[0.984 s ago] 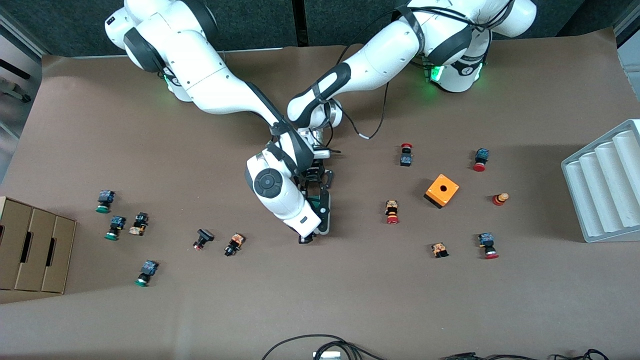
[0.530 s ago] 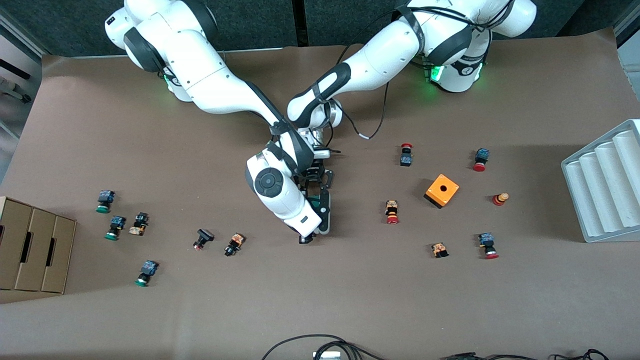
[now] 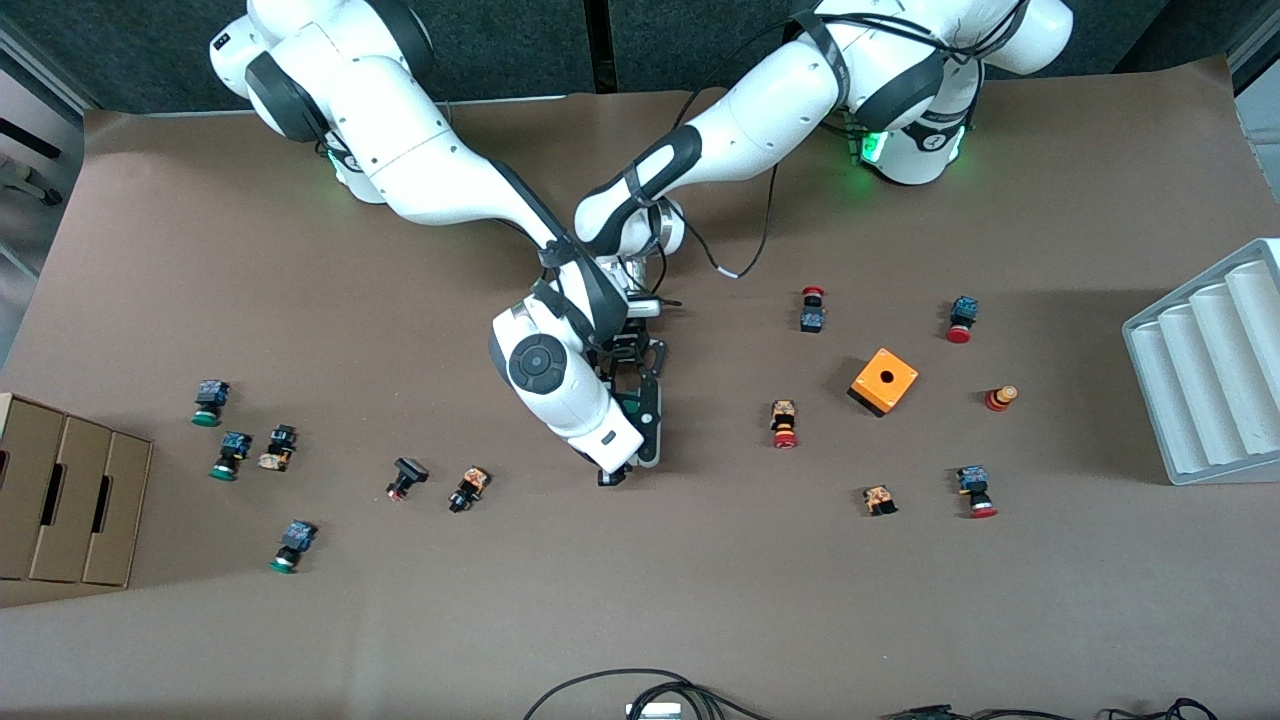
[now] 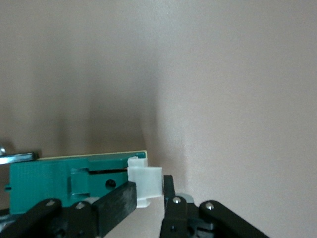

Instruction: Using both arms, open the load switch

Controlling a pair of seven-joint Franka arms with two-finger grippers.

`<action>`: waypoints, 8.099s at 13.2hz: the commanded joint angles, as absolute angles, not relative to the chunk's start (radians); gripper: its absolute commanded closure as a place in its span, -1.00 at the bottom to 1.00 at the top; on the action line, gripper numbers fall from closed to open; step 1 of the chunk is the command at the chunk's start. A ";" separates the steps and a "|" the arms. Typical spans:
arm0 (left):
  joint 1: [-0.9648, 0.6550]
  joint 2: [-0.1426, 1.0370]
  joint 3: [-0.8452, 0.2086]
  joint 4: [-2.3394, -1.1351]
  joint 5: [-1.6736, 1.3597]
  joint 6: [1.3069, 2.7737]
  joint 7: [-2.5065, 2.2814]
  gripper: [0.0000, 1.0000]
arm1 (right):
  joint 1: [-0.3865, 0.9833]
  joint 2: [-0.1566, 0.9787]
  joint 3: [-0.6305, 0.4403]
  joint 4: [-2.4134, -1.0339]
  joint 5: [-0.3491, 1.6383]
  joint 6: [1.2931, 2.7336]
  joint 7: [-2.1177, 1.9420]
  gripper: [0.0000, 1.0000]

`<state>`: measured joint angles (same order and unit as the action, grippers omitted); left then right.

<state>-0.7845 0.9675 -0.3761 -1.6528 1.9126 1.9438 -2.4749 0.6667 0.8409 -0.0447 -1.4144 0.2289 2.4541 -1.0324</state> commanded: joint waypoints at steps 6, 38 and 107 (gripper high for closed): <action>-0.796 0.974 -0.350 -1.640 1.931 1.945 -2.482 0.83 | 0.675 0.802 -0.048 -1.434 0.210 2.401 -1.031 0.40; -0.795 0.974 -0.350 -1.638 1.931 1.947 -2.482 0.83 | 0.695 0.773 -0.041 -1.468 0.209 2.350 -0.989 0.41; -0.790 0.971 -0.350 -1.637 1.931 1.947 -2.479 0.83 | 0.741 0.698 -0.038 -1.583 0.150 2.312 -0.810 0.41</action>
<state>-0.7845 0.9674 -0.3757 -1.6529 1.9132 1.9439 -2.4749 0.7232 0.7006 -0.0314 -1.5636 0.1752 2.3043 -0.8400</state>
